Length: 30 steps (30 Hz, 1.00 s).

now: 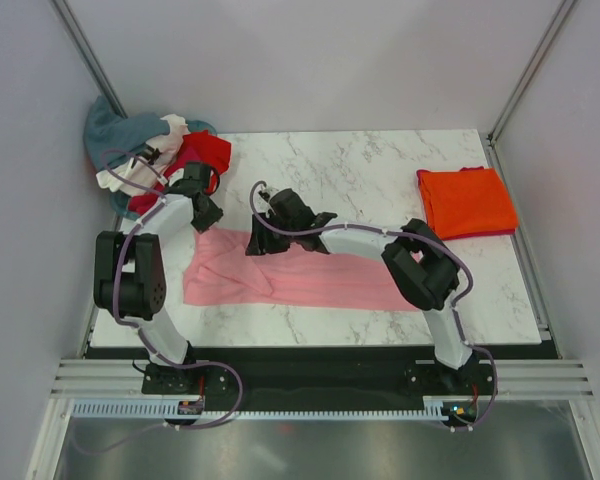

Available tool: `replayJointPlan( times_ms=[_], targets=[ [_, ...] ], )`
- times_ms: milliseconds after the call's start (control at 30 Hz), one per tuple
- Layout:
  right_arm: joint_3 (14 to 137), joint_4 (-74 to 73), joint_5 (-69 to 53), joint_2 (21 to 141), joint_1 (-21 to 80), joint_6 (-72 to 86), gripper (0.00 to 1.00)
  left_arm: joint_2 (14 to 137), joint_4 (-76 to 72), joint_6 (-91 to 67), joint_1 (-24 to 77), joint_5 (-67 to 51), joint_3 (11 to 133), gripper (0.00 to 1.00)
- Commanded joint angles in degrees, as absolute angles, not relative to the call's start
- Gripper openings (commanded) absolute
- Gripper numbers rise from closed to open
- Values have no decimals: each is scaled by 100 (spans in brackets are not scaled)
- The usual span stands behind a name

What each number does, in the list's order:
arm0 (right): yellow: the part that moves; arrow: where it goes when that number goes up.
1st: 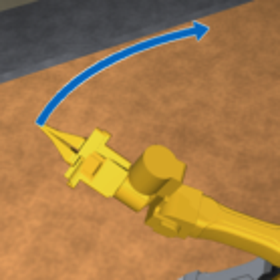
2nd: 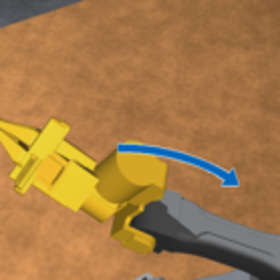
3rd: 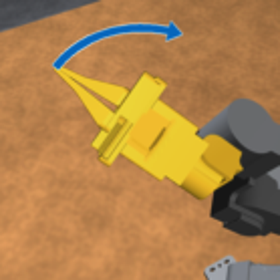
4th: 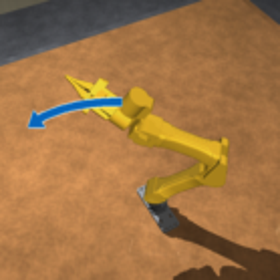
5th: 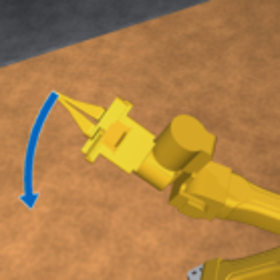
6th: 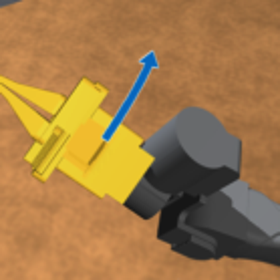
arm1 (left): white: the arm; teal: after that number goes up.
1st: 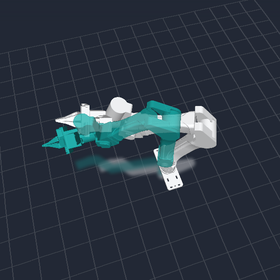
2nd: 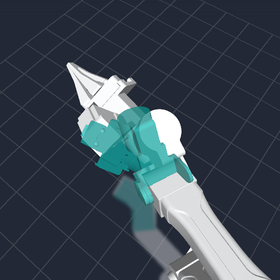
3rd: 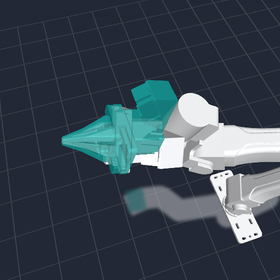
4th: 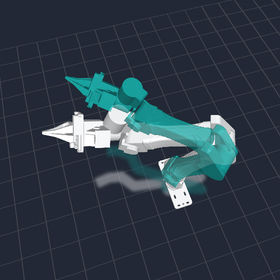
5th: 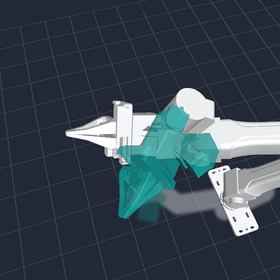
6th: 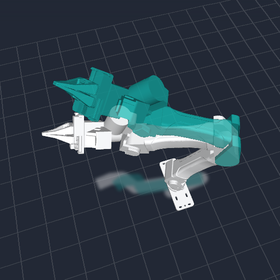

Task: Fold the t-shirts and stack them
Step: Fold the tshirt

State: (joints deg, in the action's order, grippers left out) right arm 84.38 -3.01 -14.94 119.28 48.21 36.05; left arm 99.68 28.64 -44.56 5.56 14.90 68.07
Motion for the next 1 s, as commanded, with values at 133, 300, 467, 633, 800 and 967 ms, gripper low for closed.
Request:
replayJointPlan(
  times_ms=[133, 300, 467, 633, 800, 967],
  targets=[
    [9430, -53, -1837, 12752, 4860, 3586, 49, 10046, 2962, -4482, 545, 1363, 6820, 41],
    [9677, -44, -1811, 12964, 4878, 3402, 50, 10186, 2979, -4500, 536, 1432, 6864, 41],
    [9852, -44, -1626, 13139, 4895, 3270, 52, 10239, 2988, -4465, 536, 1547, 6847, 40],
    [10089, -211, -1556, 13394, 4922, 3129, 53, 10239, 2988, -4465, 536, 1564, 6855, 40],
    [10160, -211, -1679, 13517, 4931, 3181, 50, 10274, 2979, -4439, 536, 1582, 6899, 40],
    [10169, -202, -1810, 13509, 4966, 3190, 41, 10336, 2980, -4430, 536, 1582, 6908, 40]
  ],
)
